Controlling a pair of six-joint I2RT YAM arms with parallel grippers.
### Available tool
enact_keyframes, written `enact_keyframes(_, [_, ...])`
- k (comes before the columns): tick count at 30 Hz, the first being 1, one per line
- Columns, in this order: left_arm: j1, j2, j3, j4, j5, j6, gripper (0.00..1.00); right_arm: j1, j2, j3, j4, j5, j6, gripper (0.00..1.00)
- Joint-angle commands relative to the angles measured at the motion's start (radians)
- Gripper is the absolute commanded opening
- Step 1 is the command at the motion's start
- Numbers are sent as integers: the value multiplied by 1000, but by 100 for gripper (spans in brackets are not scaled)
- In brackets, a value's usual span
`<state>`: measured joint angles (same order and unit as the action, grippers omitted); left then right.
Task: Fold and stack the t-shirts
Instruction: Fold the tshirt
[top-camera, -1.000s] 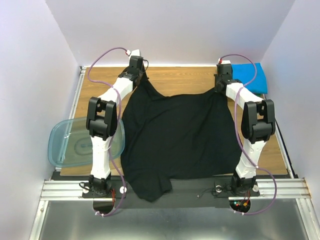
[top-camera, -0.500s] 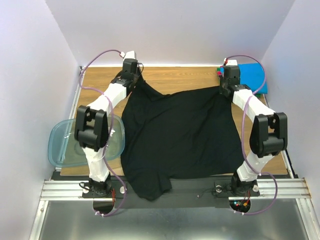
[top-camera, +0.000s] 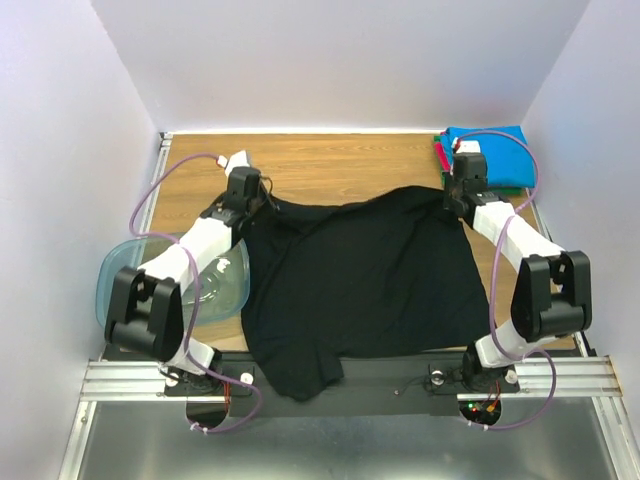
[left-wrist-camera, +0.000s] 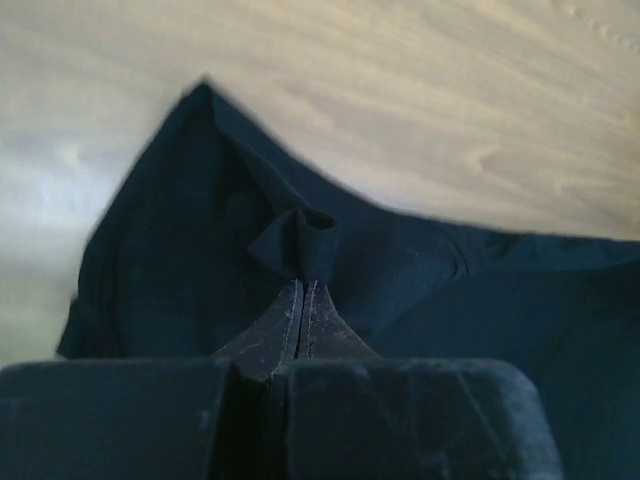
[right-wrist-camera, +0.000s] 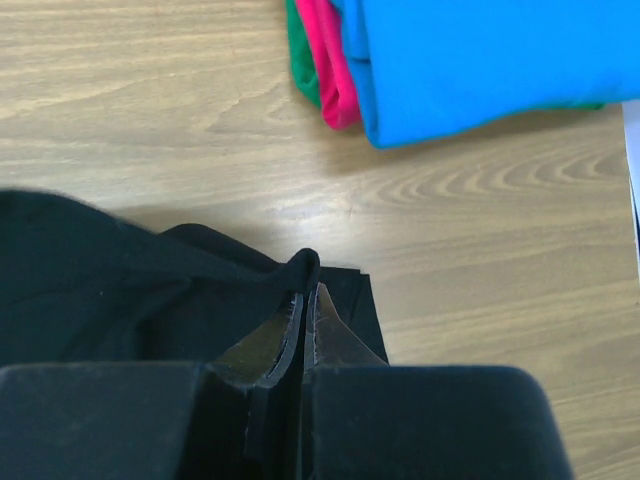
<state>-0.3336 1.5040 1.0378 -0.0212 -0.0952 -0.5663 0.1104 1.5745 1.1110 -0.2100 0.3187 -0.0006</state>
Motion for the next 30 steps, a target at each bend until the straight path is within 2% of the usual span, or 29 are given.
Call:
enact_keyframes(1, [-51, -155, -108, 23, -34, -98, 0, -6, -73, -36, 38, 16, 33, 0])
enact_keyframes(6, [-122, -293, -235, -22, -55, -234, 0, -6, -119, -99, 38, 51, 54, 0])
enact_keyframes(8, [-177, -356, -263, -54, -104, -282, 0, -8, -140, -114, 38, 62, 62, 1])
enact_keyframes(13, [-219, -450, -304, -199, -179, -395, 0, -6, -183, -161, 34, 86, 89, 1])
enact_keyframes(18, [-232, -499, -380, -210, -163, -428, 0, -8, -206, -183, 26, 128, 97, 1])
enact_keyframes(23, [-235, -557, -400, -315, -170, -455, 0, -6, -215, -221, 8, 152, 120, 1])
enact_keyframes(29, [-235, -616, -416, -378, -112, -423, 0, -8, -229, -252, -57, 138, 187, 5])
enact_keyframes(30, [-236, -616, -427, -382, -97, -420, 0, -8, -235, -264, -93, 143, 206, 9])
